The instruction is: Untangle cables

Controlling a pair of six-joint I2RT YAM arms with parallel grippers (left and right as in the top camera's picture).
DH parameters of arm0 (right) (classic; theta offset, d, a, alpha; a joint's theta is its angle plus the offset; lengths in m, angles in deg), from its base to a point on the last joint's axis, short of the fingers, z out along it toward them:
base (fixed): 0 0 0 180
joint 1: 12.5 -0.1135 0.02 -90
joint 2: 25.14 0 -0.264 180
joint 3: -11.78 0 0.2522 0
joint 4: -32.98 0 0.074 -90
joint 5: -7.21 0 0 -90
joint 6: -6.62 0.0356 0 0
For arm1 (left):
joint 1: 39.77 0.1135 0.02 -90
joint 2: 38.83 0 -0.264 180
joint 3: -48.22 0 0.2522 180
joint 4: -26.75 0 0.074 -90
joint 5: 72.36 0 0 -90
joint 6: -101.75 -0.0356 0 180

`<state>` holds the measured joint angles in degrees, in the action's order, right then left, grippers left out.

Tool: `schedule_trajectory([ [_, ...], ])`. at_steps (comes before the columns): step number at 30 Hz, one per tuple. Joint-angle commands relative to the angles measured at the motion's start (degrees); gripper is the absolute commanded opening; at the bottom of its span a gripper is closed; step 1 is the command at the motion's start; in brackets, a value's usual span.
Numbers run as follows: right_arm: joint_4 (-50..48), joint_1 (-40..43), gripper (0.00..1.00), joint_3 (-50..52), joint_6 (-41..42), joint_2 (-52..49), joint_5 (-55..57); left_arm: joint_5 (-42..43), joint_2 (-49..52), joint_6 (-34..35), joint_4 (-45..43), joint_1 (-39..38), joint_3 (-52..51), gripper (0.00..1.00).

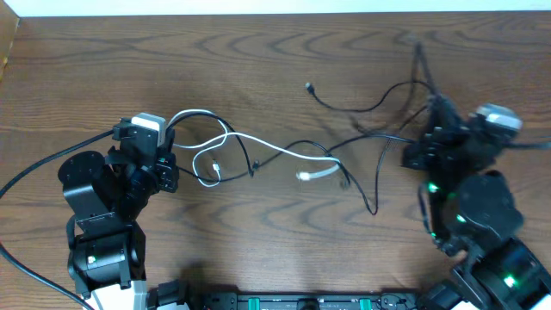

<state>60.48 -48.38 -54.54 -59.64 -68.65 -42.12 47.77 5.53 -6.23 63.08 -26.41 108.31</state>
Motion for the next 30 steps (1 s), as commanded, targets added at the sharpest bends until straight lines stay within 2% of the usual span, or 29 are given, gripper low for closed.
schedule_trajectory([
  [1, 1.0, 1.8, 0.01, -0.5, -4.0, 2.0, 11.2, 1.0, -0.3, 0.3, 0.1, 0.2, 0.8, 0.07],
  [7, 4.0, 4.3, 0.01, -0.5, -4.1, 2.4, 25.5, 0.9, -0.3, 0.3, 0.1, 0.2, 0.8, 0.07],
  [11, 4.3, 6.2, 0.01, -0.5, -5.3, 2.4, 31.0, 0.4, -0.3, 0.3, 0.1, 0.2, 0.8, 0.07],
  [15, 4.5, 8.5, 0.01, -0.5, -6.3, 2.4, 32.9, -6.0, -0.3, 0.7, 0.2, 0.2, 0.8, 0.07],
  [19, 4.6, 10.9, 0.01, -0.5, -6.7, 2.4, 32.9, -21.6, -0.3, 8.1, 0.3, 0.2, 0.8, 0.07],
  [21, 4.6, 12.6, 0.01, -0.5, -6.7, 2.4, 32.9, -36.1, -0.3, 14.3, 0.5, 0.2, 0.8, 0.07],
  [23, 4.7, 13.5, 0.01, -0.5, -6.7, 2.4, 32.9, -43.4, -0.3, 18.1, 0.5, 0.2, 0.8, 0.07],
  [30, 5.4, 16.0, 0.01, -0.5, -6.7, 2.4, 32.9, -59.1, -0.3, 26.5, 0.8, 0.2, 0.8, 0.08],
])
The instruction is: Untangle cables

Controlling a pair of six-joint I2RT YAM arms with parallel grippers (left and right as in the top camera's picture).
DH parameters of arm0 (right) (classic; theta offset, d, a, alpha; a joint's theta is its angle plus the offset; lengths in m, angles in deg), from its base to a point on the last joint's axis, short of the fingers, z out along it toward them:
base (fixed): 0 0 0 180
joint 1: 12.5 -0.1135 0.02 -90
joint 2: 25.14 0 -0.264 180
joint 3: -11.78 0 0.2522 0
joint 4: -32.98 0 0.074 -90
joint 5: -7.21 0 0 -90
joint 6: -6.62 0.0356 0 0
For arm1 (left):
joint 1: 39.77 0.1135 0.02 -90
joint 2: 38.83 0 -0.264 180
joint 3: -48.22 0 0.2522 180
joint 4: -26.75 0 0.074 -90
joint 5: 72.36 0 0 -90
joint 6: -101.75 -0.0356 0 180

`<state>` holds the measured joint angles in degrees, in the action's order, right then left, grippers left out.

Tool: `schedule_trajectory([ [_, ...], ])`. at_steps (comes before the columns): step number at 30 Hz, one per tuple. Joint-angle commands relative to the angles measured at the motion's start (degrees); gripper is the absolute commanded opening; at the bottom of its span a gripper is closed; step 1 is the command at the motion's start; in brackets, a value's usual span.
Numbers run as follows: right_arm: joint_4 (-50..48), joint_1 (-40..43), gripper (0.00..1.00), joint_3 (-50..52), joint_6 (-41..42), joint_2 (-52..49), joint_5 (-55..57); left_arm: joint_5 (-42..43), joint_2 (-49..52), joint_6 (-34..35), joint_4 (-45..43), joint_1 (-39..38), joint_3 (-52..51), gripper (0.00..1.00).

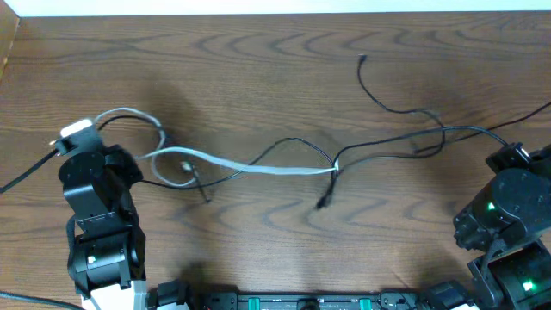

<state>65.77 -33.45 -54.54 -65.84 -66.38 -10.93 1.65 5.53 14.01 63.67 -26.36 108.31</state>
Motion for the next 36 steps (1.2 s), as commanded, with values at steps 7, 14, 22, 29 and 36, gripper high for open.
schedule_trajectory([
  [7, 0.0, 3.9, 0.01, -0.5, -0.4, 0.1, 1.7, -28.6, -0.3, 15.1, 3.0, 0.2, 0.8, 0.07],
  [14, 0.1, 4.8, 0.01, -0.5, 0.2, 0.1, -1.0, -23.1, -0.3, 16.1, 3.4, 1.1, 0.8, 0.07],
  [22, 0.1, 4.8, 0.01, -0.5, 0.9, -0.6, -26.3, -12.8, -0.3, 16.0, 3.4, 1.1, 0.8, 0.08],
  [29, 2.9, 4.8, 0.01, -0.5, 7.3, -7.1, -60.0, -7.7, -0.3, 14.9, 3.7, 1.1, 0.8, 0.07],
  [36, 16.5, 4.7, 0.01, -0.5, 14.4, -21.5, -72.8, -6.4, -0.3, 13.9, 3.8, 1.1, 0.8, 0.07],
])
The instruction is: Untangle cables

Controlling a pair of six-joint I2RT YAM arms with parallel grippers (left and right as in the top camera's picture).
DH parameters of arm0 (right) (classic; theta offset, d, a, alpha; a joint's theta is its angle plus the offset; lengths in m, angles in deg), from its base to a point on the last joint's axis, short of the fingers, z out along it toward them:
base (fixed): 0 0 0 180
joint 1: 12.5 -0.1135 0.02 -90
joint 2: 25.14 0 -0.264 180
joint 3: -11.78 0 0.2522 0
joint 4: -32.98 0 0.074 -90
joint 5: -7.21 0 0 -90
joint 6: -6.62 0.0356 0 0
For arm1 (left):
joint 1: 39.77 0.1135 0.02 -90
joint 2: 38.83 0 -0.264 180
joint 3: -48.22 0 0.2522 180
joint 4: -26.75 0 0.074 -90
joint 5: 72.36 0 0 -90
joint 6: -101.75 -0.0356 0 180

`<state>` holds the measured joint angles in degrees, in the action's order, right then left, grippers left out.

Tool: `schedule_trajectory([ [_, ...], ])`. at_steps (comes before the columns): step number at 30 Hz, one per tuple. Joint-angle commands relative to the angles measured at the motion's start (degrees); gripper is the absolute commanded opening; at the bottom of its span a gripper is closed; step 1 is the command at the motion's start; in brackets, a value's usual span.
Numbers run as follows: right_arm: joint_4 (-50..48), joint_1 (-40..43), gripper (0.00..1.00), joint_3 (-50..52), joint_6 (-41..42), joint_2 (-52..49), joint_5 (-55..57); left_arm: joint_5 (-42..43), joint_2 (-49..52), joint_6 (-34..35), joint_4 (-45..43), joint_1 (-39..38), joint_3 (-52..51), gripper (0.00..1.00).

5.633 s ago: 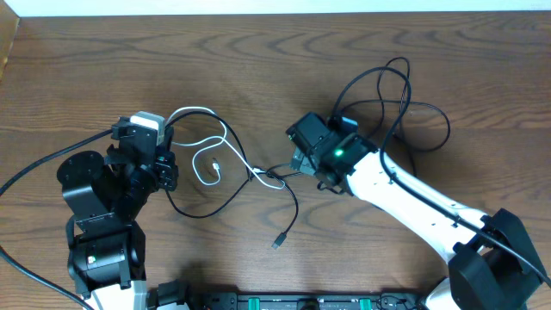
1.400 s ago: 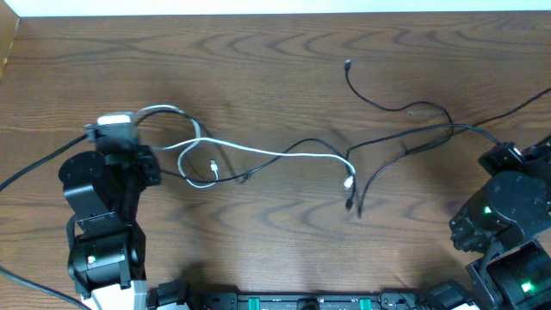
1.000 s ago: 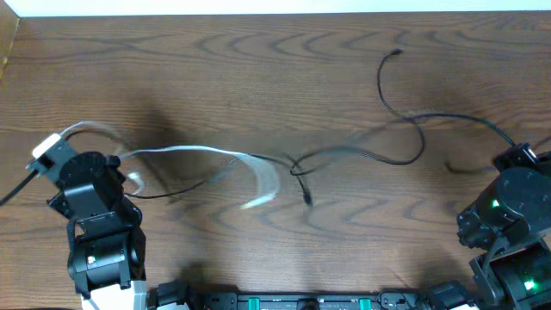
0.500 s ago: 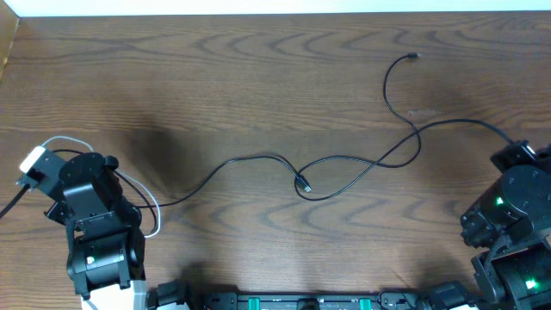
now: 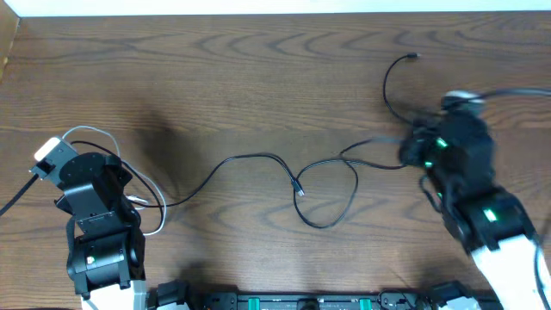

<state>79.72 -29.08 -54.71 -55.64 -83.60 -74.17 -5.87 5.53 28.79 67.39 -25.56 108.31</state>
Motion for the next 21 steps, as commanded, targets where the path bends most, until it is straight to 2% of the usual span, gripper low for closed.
schedule_trajectory([
  [1, 4.3, 0.3, 0.01, -0.3, 4.2, -6.4, -10.4, 1.1, -0.3, -0.9, 0.1, 0.3, 0.8, 0.08],
  [6, 9.6, 0.3, 0.17, -0.3, 1.7, -16.9, -18.3, 1.6, -0.3, -0.9, 0.1, 0.3, 0.8, 0.07],
  [8, 10.0, 0.3, 0.29, -0.3, 0.0, -20.3, -22.3, 2.1, -0.3, -0.9, 0.1, 0.3, 0.8, 0.08],
  [9, 10.0, 0.3, 0.37, -0.3, -1.2, -21.5, -24.0, 2.1, -0.3, -0.9, 0.1, 0.3, 0.8, 0.07],
  [10, 10.1, 0.1, 0.51, -0.3, -3.0, -23.0, -26.2, 2.1, -0.3, -0.9, 0.1, 0.3, 0.8, 0.08],
  [12, 10.6, -0.4, 0.63, -0.3, -6.5, -25.3, -28.9, 2.1, -0.3, -0.9, 0.1, 0.3, 0.8, 0.08],
  [14, 12.1, -1.3, 0.82, -0.3, -11.1, -28.1, -29.4, 2.1, -0.3, -0.9, 0.1, 0.3, 0.8, 0.07],
  [21, 9.9, -3.1, 0.99, -0.3, -21.1, -34.8, -27.3, 2.1, -0.3, -0.9, 0.1, 0.3, 0.8, 0.07],
])
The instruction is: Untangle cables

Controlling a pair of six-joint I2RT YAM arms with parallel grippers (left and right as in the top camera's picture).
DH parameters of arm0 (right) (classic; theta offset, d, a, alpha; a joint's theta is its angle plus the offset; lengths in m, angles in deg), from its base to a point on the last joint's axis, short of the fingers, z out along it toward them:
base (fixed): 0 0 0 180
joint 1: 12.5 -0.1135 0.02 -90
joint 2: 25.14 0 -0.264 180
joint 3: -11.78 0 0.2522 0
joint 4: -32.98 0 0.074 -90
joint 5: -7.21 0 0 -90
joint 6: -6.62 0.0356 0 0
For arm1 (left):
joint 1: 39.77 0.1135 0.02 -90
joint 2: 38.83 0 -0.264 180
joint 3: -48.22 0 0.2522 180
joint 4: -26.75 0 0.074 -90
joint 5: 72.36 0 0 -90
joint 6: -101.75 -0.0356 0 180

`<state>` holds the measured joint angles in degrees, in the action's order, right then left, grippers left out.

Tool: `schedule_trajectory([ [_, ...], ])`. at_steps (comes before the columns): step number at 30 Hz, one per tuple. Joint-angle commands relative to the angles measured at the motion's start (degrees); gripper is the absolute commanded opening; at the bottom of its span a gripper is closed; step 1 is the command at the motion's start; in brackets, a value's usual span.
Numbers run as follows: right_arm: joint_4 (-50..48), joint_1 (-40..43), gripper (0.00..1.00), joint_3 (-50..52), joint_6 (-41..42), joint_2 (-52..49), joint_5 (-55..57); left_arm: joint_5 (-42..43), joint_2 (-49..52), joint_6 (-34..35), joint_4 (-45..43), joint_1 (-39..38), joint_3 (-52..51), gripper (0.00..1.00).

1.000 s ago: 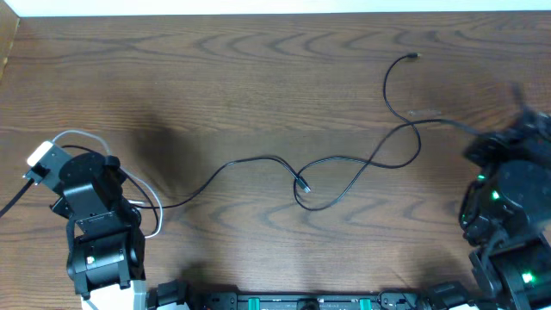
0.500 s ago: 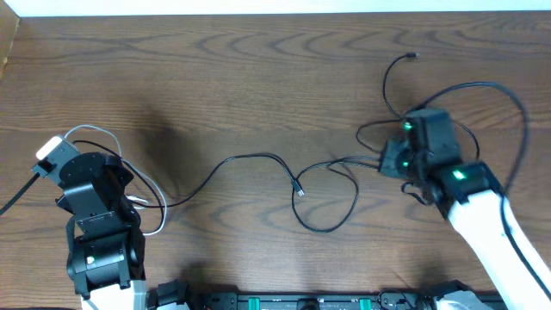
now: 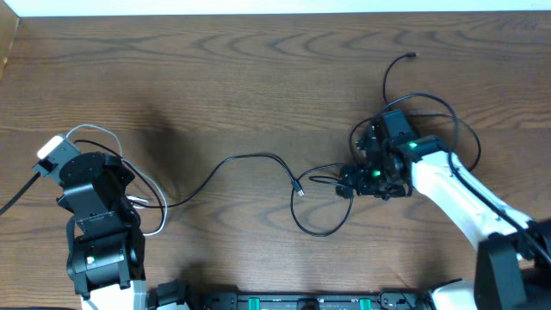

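A white cable [image 3: 96,133] lies bunched in loops around my left arm at the table's left edge. My left gripper [image 3: 102,176] appears shut on it, though the wrist hides most of its fingers. A thin black cable [image 3: 245,157] runs from beside that arm across the middle to a plug end [image 3: 299,192]. It then curls in a loop [image 3: 320,231] and rises to my right gripper [image 3: 348,184], which is low over the table and shut on it. Behind the right wrist, more black cable arcs [image 3: 426,98] up to a far plug [image 3: 412,56].
The brown wooden table [image 3: 258,77] has its far edge along the top of the view. The arm bases and a black rail [image 3: 301,301] line the near edge. My left arm's own thick black lead [image 3: 17,200] trails off to the left.
My right gripper has moved left and nearer, from about the right third of the table to the black cable's middle loop. The loop is smaller, and extra arcs lie behind the wrist. The left arm is unchanged.
At first, white and black cables lay knotted together mid-table with a gripper at each end. Then both arms were far apart and the cables were stretched taut. Later the white cable was bunched at my left arm, free of the black one. Now my right gripper grips the black cable's middle.
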<state>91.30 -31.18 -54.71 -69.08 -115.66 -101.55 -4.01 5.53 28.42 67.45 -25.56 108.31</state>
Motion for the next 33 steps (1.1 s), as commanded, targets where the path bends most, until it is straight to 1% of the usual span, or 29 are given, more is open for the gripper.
schedule_trajectory([
  [1, -2.4, -1.0, 0.99, -0.3, -7.8, -3.5, 0.6, 0.3, -0.3, -0.5, 0.0, 0.3, 0.8, 0.07],
  [10, -13.6, -1.0, 0.99, -0.3, -7.8, -11.0, 1.4, 0.3, -0.3, -0.5, 0.0, 0.3, 0.8, 0.07],
  [15, -17.6, -1.1, 0.99, -0.3, -12.3, -12.2, 5.8, 0.3, -0.3, -0.5, 0.0, 0.3, 0.8, 0.08],
  [20, -16.5, -1.4, 0.99, -0.4, -15.5, -12.1, 6.8, 0.3, -0.3, -0.5, 0.0, 0.3, 0.8, 0.07],
  [23, -14.5, -1.7, 0.99, -0.4, -19.7, -12.1, 7.0, 1.4, -0.3, -0.5, 0.0, 0.3, 0.8, 0.08],
  [27, -14.5, -1.8, 0.99, -0.4, -20.4, -12.1, 11.4, 1.7, -0.3, -0.5, 0.0, 0.3, 0.8, 0.07],
  [30, -16.5, -1.8, 0.99, -1.3, -13.9, -11.9, 12.6, 1.7, -0.3, -0.5, 0.0, 0.3, 0.8, 0.08],
  [33, -19.9, -1.8, 0.99, -2.3, -1.2, -11.4, 15.5, 1.7, -0.3, -0.5, 0.0, 0.3, 0.8, 0.07],
])
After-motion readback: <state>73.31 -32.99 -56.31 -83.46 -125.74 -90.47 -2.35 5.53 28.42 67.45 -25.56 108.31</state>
